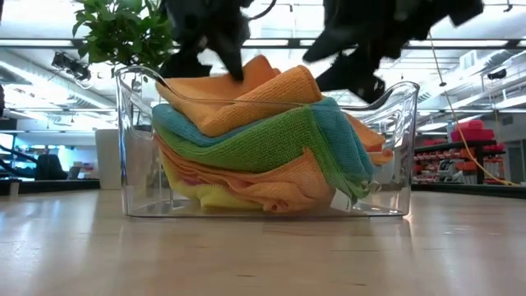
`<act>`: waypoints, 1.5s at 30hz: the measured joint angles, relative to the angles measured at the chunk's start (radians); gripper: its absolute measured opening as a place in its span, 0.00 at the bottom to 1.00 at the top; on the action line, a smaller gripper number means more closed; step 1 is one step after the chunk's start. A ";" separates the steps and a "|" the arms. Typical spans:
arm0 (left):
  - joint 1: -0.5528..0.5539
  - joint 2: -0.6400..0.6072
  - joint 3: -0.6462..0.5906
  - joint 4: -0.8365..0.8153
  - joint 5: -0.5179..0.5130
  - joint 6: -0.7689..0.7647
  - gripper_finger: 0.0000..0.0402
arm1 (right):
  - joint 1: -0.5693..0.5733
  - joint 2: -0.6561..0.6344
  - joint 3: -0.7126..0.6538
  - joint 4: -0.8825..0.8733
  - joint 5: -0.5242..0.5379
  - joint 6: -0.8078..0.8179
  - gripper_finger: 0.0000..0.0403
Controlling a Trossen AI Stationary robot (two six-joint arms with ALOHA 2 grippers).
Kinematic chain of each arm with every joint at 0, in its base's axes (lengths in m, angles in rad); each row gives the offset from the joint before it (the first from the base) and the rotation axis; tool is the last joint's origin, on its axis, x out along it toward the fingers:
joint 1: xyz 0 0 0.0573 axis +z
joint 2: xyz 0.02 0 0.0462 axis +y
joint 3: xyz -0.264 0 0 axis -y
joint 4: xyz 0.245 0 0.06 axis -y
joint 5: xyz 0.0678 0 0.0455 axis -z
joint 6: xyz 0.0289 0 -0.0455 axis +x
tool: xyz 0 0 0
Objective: Fold microfiber towels
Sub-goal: Put the stacked microfiber cloths into the transparent bin
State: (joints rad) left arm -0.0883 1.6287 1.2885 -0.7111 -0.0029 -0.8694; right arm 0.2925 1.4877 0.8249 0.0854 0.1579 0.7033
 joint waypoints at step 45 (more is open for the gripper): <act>0.028 -0.154 -0.076 0.216 -0.023 0.463 0.85 | -0.159 0.204 0.196 -0.071 -0.033 -0.208 0.01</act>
State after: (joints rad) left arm -0.0603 1.4752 1.2123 -0.4946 -0.0261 -0.4061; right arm 0.1332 1.6913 1.0206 0.0147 0.1253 0.4951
